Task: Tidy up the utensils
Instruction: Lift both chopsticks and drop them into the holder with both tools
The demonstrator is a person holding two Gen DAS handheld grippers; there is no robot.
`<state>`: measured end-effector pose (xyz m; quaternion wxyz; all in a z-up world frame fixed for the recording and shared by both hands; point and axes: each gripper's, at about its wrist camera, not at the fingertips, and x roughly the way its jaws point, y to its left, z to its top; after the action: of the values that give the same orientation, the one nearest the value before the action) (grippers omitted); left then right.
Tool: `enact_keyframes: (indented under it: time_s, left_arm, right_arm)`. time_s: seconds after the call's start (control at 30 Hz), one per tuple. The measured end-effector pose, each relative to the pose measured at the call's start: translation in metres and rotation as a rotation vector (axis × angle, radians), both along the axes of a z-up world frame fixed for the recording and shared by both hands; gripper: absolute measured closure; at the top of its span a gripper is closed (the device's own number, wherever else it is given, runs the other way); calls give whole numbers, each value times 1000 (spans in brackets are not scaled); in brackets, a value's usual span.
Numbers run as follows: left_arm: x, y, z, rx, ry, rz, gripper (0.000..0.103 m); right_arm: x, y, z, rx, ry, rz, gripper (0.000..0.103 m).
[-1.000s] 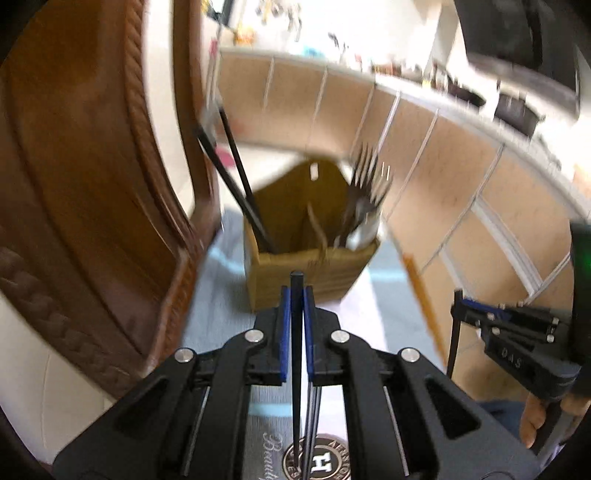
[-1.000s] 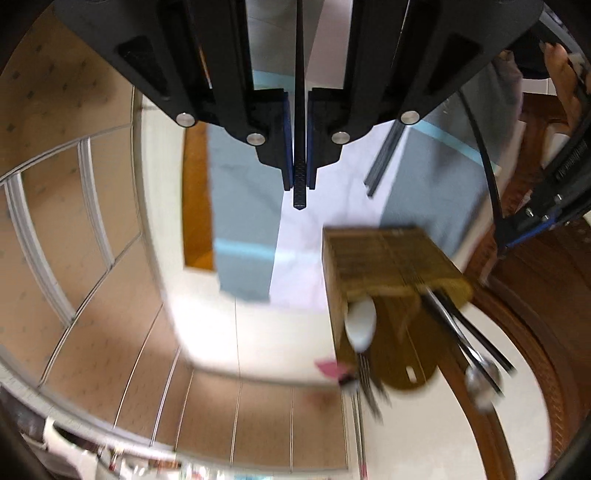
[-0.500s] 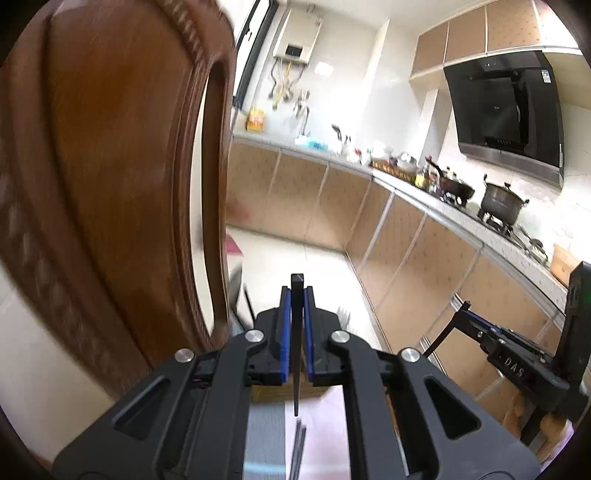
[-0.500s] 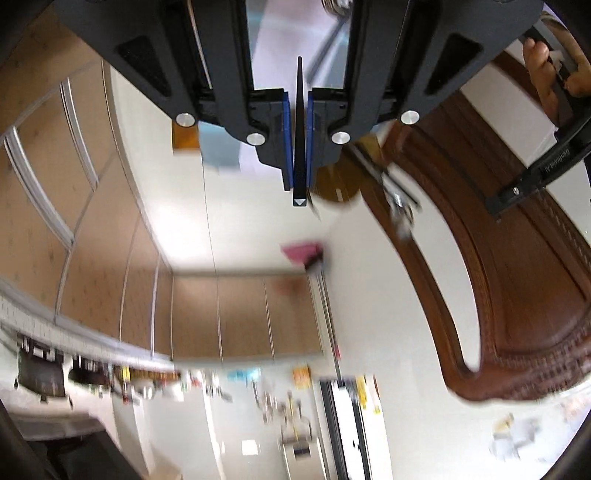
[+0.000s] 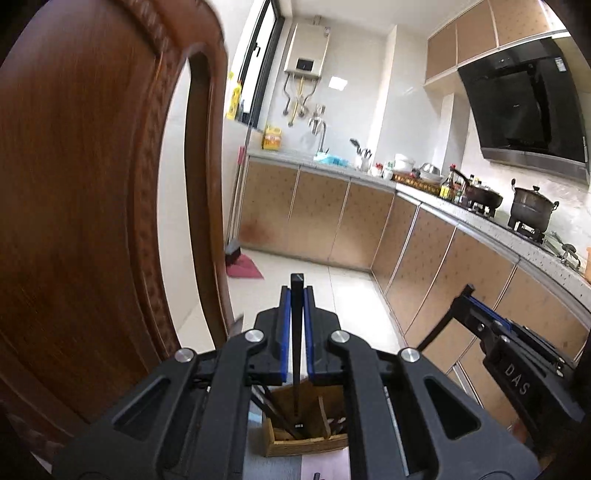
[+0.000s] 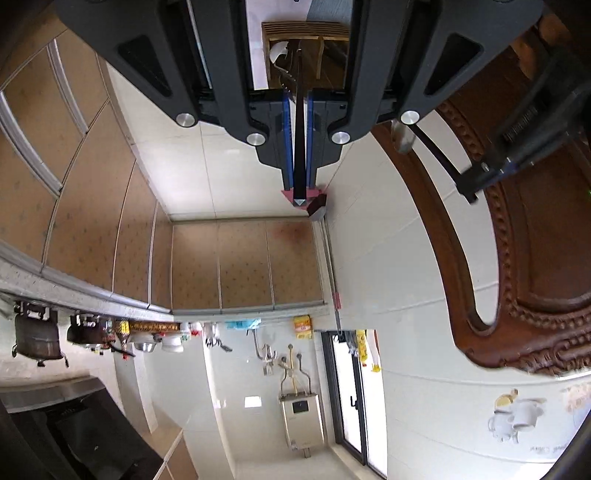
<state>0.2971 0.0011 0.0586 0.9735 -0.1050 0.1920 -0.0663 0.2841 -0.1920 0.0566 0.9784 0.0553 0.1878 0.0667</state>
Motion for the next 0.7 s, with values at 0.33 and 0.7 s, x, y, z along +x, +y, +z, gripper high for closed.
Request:
enact_keyframes:
  time_s: [0.33,0.7]
  left_arm:
    - [18,5,-64,-46,90,-7,96]
    - [7,-4,-82,7,128,-21,71]
  right_arm:
    - [24,9,-51,-19,94,23,96]
    - [9,12,-64,-99,162,6,75]
